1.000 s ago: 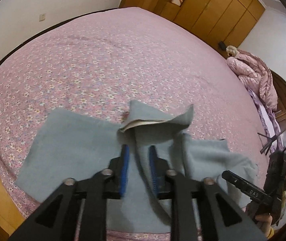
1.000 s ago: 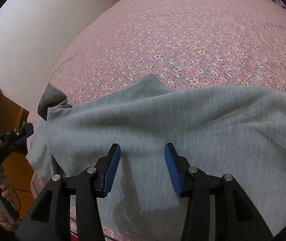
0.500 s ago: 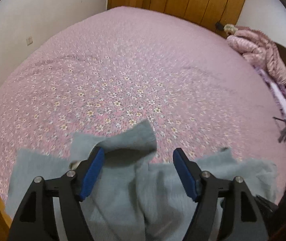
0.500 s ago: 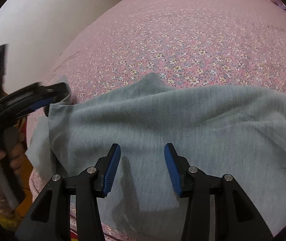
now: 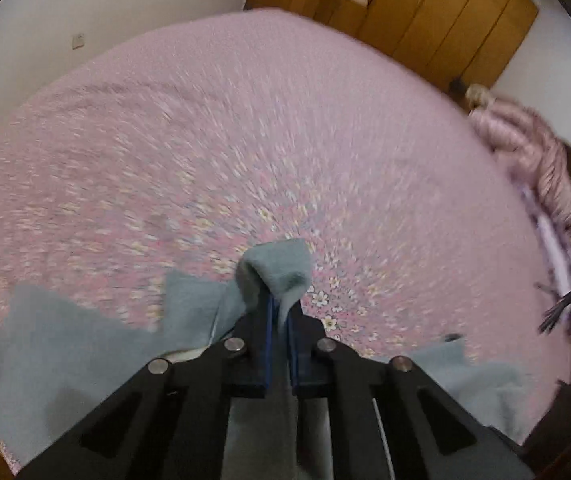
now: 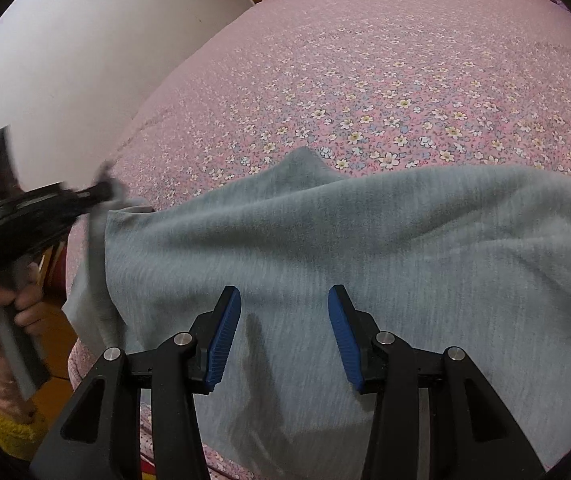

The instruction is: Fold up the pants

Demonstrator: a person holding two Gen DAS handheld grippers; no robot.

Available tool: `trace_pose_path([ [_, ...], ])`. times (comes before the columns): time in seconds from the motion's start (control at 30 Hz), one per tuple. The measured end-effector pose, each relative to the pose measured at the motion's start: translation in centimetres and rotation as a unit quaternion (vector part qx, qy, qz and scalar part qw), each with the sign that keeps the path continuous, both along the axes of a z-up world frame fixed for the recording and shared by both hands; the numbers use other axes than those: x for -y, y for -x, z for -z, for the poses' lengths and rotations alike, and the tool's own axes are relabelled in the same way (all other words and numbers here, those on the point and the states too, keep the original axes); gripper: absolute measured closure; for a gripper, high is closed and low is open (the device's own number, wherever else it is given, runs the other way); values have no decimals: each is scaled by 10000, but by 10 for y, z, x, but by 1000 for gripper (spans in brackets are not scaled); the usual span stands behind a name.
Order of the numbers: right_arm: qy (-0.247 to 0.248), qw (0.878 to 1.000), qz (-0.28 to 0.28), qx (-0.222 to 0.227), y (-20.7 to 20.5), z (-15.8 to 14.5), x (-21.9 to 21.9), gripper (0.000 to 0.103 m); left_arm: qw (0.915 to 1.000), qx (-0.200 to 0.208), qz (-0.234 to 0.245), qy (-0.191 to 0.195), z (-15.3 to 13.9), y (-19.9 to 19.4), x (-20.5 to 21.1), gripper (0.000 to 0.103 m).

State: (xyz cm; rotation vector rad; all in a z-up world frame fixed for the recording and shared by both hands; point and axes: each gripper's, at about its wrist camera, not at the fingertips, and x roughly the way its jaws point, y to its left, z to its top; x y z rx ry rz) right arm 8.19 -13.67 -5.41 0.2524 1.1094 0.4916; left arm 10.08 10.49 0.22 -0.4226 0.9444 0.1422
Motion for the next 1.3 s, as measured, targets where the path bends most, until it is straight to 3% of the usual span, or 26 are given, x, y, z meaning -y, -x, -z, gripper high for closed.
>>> trace_pose_path([
  [0.13, 99, 10000, 13, 4, 0, 0, -4, 56, 9988, 456, -170, 33, -31, 49, -23, 97],
  [0.23, 215, 9998, 21, 15, 0, -1, -11, 56, 9977, 567, -377, -54, -41, 84, -41, 97],
  [0.5, 730, 9973, 26, -15, -2, -5, -34, 56, 9949, 66, -996, 137, 0, 161, -87, 97],
  [0.63, 956, 9953, -152, -63, -6, -16, -51, 56, 9923, -155, -1136, 458, 26, 169, -101, 97],
  [0.77, 1082, 9924, -561, 144, -15, -35, -86, 56, 9919, -87, -1116, 603, 31, 171, -104, 97],
  [0.93, 819, 9878, -1327, 35, -33, -51, -149, 56, 9926, -84, -995, 686, 37, 176, -108, 95],
  [1.1, 626, 9756, -2103, -29, -51, -58, -221, 56, 9924, 100, -899, 836, 33, 167, -117, 69],
  [1.3, 599, 9541, -2923, -264, -64, -54, -301, 56, 9916, 295, -988, 775, 31, 161, -129, 65],
])
